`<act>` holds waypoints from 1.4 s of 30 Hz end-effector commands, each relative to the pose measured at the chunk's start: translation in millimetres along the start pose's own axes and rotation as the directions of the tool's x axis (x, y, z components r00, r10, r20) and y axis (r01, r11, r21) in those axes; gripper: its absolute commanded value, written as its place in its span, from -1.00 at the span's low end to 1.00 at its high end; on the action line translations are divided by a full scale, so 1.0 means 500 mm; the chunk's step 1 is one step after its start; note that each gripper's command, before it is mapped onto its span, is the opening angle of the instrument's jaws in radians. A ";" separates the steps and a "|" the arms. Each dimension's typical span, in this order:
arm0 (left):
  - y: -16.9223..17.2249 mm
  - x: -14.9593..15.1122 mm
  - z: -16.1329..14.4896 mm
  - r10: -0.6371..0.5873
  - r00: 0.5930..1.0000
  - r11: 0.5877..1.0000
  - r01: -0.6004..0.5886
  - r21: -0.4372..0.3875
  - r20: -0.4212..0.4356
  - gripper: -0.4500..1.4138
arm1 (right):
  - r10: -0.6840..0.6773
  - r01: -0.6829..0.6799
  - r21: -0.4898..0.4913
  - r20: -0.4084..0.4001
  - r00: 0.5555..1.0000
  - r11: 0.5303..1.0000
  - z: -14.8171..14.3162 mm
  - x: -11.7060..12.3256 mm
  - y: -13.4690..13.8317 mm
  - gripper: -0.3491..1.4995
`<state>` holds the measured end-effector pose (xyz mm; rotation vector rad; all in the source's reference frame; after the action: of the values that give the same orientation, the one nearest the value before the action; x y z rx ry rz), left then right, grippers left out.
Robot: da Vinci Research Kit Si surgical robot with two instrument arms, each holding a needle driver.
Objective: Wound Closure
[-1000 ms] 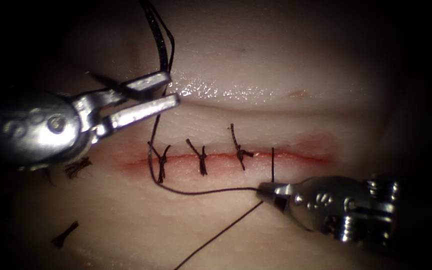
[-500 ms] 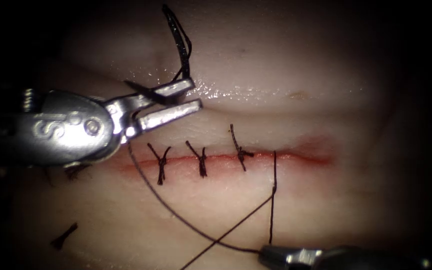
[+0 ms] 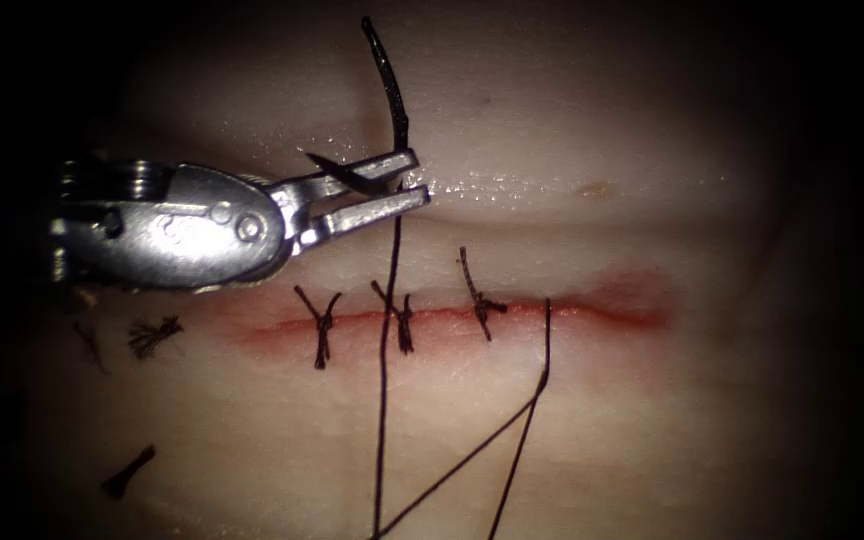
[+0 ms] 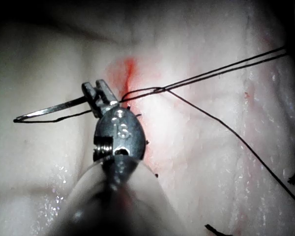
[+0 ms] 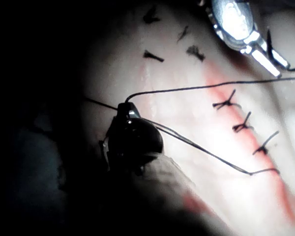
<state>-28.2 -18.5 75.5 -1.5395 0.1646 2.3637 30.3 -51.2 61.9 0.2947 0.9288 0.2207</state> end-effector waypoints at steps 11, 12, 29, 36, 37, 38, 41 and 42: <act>0.0010 -0.0003 0.0011 -0.005 1.000 1.000 0.005 -0.002 0.000 -1.00 | 0.030 -0.044 -0.080 -0.173 0.984 0.996 0.0008 -0.0021 0.0134 0.78; 0.0009 -0.0004 0.0011 -0.005 1.000 1.000 0.005 -0.002 0.000 -1.00 | 0.034 -0.052 -0.093 -0.191 0.981 0.994 -0.0005 -0.0029 0.0152 0.86; 0.0008 -0.0008 0.0014 -0.003 1.000 1.000 0.003 0.001 0.002 -1.00 | -0.186 0.202 -0.291 0.084 0.979 0.935 -0.0007 -0.0204 0.0344 0.93; 0.0009 -0.0008 0.0014 -0.003 1.000 1.000 0.003 0.001 0.002 -1.00 | -0.221 0.261 -0.249 0.178 0.959 0.933 0.0091 -0.0292 0.0380 0.87; 0.0009 -0.0007 0.0014 -0.003 1.000 1.000 0.003 0.002 0.002 -1.00 | -0.226 0.265 -0.239 0.176 0.958 0.934 0.0106 -0.0299 0.0377 0.87; 0.0009 -0.0007 0.0014 -0.003 1.000 1.000 0.003 0.002 0.003 -1.00 | -0.235 0.270 -0.217 0.173 0.957 0.938 0.0131 -0.0305 0.0368 0.87; 0.0009 -0.0007 0.0014 -0.003 1.000 1.000 0.003 0.002 0.003 -1.00 | -0.245 0.277 -0.196 0.172 0.954 0.941 0.0156 -0.0299 0.0355 0.87; 0.0009 -0.0007 0.0014 -0.003 1.000 1.000 0.003 0.002 0.003 -1.00 | -0.251 0.283 -0.190 0.178 0.951 0.940 0.0164 -0.0295 0.0351 0.86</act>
<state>-28.3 -18.6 75.5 -1.5337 0.1649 2.3633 26.2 -40.3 83.1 -0.0166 0.7696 0.0386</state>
